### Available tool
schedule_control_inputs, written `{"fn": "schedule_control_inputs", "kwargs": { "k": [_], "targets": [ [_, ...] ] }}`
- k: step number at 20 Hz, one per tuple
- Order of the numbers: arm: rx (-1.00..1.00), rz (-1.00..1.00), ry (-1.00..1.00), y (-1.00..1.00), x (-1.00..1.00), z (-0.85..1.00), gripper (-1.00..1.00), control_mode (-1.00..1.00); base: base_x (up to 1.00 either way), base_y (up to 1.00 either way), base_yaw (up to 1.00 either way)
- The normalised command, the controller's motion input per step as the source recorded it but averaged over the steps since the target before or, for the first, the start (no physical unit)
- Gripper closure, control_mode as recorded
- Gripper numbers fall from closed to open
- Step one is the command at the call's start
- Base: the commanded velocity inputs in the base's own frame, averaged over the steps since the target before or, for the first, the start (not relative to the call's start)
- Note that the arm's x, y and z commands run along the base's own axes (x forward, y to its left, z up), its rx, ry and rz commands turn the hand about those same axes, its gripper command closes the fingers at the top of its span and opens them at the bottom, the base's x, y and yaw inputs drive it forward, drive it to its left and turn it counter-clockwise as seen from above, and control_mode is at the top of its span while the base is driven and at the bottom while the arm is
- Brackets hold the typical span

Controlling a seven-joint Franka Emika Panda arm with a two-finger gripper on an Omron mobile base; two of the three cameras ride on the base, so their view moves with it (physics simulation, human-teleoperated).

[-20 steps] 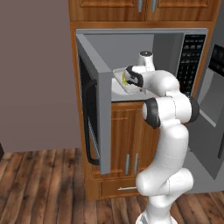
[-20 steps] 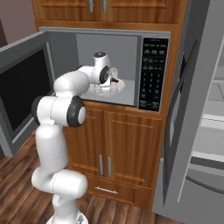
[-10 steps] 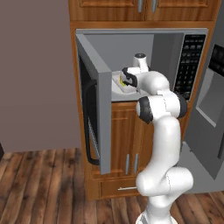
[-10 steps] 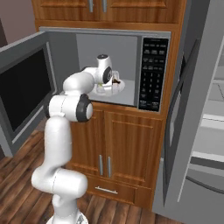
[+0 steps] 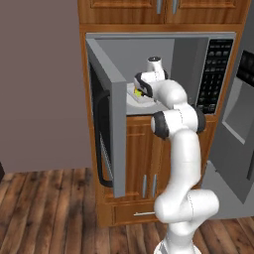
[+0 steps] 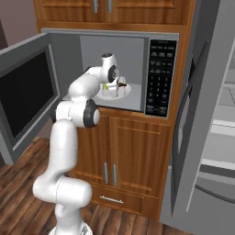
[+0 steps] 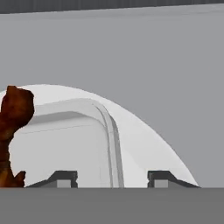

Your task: Place the tupperware containing the chicken drumstick and corn meal in the microwave. Close the microwave door and press the start button to reheat the meal.

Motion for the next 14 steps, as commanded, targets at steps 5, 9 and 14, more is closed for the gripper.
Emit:
{"fn": "schedule_control_inputs", "kwargs": {
  "k": [5, 9, 14],
  "targets": [
    [-0.11, -0.05, -0.13, 0.12, -0.86, -0.54, -1.00, -1.00, 0.00, 0.00, 0.00],
    [-0.11, -0.06, -0.19, 0.05, -0.66, -0.62, -1.00, -1.00, 0.00, 0.00, 0.00],
    [-0.01, -0.04, -0.13, 0.00, -0.97, 0.20, -1.00, -1.00, 0.00, 0.00, 0.00]
  ]
}}
